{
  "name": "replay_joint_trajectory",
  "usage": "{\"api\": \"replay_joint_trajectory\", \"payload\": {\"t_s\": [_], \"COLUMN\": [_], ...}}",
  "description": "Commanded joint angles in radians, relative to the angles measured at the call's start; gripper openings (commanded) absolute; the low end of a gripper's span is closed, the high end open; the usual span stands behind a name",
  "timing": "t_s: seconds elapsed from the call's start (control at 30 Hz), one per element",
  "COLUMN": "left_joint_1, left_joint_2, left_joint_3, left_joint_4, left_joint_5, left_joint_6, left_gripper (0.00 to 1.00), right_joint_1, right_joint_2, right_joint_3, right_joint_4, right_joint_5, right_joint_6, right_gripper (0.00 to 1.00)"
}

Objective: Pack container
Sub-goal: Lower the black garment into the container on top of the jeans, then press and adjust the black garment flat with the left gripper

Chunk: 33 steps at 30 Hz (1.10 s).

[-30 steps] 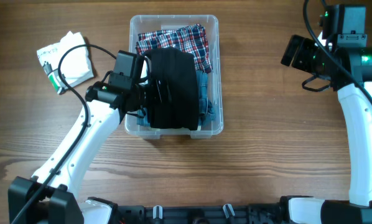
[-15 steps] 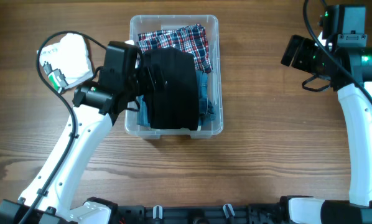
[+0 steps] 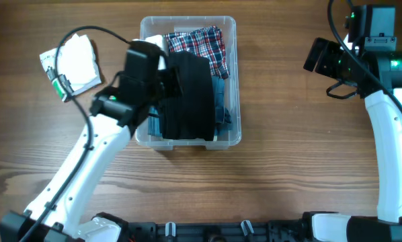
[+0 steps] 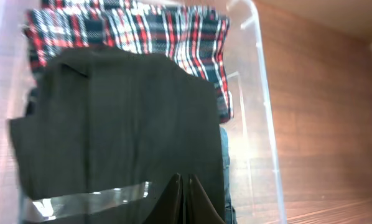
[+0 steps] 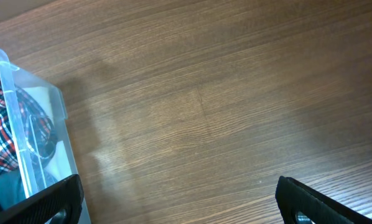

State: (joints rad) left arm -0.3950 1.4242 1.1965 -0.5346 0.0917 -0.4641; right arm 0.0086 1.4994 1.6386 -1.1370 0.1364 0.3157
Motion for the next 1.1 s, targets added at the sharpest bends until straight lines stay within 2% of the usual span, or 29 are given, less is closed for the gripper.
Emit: {"api": "replay_joint_trajectory", "payload": {"t_s": [0.0,0.23,0.43,0.53,0.7,0.87,1.07], "left_joint_1": [-0.06,-0.048,-0.046,-0.049,-0.055,-0.06,-0.061], "left_joint_2": [0.082,0.261,0.44,0.473,0.391,0.222,0.064], "left_joint_3": [0.016,0.016,0.015,0.016,0.061,0.13,0.132], "left_joint_4": [-0.008,-0.087,-0.082,-0.085,-0.138,-0.197,-0.222], "left_joint_5": [-0.155,-0.278,-0.276,-0.27,-0.257,-0.257,-0.258], "left_joint_6": [-0.016,-0.066,-0.068,-0.068,-0.068,-0.068,-0.069], "left_gripper": [0.04,0.04,0.04,0.04,0.04,0.04,0.05], "right_joint_1": [0.0,0.0,0.0,0.0,0.0,0.0,0.0], "right_joint_2": [0.004,0.004,0.004,0.004,0.004,0.004,0.004], "right_joint_3": [0.004,0.004,0.004,0.004,0.004,0.004,0.004], "right_joint_4": [0.003,0.003,0.003,0.003,0.003,0.003,0.003], "right_joint_5": [0.014,0.014,0.014,0.014,0.014,0.014,0.014], "right_joint_6": [-0.009,-0.009,-0.009,-0.009,-0.008,-0.009,-0.009], "right_gripper": [1.0,1.0,1.0,1.0,1.0,1.0,1.0]}}
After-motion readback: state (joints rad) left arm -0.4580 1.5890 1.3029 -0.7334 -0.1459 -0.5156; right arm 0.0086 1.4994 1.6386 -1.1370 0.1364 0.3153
